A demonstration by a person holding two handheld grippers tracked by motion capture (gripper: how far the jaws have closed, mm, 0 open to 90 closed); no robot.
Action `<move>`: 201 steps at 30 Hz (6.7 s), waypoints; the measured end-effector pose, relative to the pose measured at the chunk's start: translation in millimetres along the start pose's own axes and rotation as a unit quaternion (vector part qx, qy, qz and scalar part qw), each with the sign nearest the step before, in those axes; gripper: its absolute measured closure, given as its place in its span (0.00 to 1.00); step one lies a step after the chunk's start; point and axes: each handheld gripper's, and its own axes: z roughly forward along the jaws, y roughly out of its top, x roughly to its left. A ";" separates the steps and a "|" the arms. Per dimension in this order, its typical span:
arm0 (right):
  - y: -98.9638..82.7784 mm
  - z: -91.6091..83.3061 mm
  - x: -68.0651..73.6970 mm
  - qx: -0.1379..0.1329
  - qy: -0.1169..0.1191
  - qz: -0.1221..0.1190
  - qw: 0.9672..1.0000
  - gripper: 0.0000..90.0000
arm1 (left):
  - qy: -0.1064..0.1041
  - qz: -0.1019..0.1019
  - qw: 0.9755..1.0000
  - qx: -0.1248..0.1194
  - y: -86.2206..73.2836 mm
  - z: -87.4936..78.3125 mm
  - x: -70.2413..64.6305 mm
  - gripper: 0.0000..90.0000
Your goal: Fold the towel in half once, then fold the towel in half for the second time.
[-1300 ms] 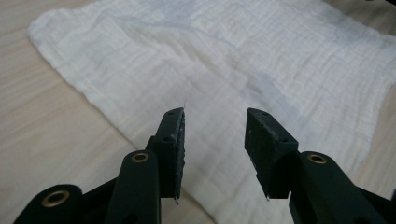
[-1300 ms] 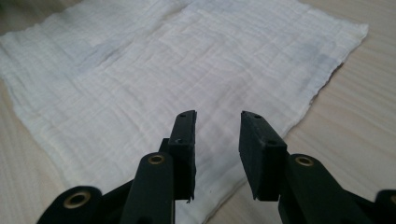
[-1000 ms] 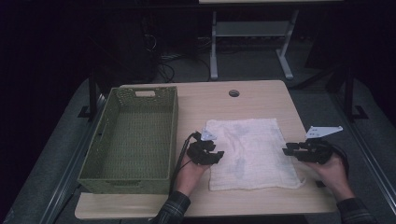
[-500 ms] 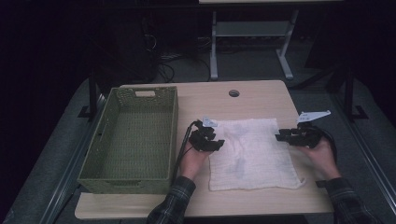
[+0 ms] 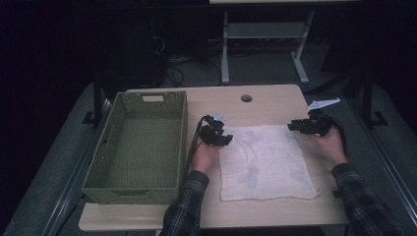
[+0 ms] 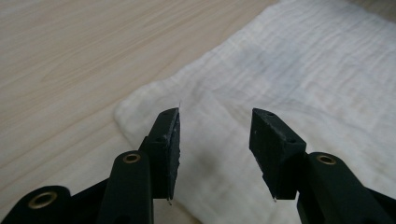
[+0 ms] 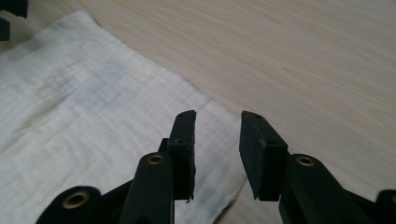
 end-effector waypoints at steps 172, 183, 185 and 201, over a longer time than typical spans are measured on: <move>-103.3 -101.4 80.1 -0.007 0.019 -0.042 0.999 0.82 | -0.014 0.016 1.000 0.011 -63.5 -78.2 -79.9 0.69; -79.7 -76.1 59.2 -0.011 0.011 -0.031 0.999 0.82 | 0.004 0.006 1.000 0.006 -45.1 -55.8 -59.3 0.69; -76.5 -71.1 54.4 -0.010 0.008 -0.028 1.000 0.82 | 0.008 0.003 1.000 0.006 -43.7 -52.2 -55.9 0.69; -80.5 -40.9 28.1 0.027 -0.002 -0.004 1.000 0.82 | 0.023 -0.006 0.999 0.022 -43.3 -34.2 -40.2 0.68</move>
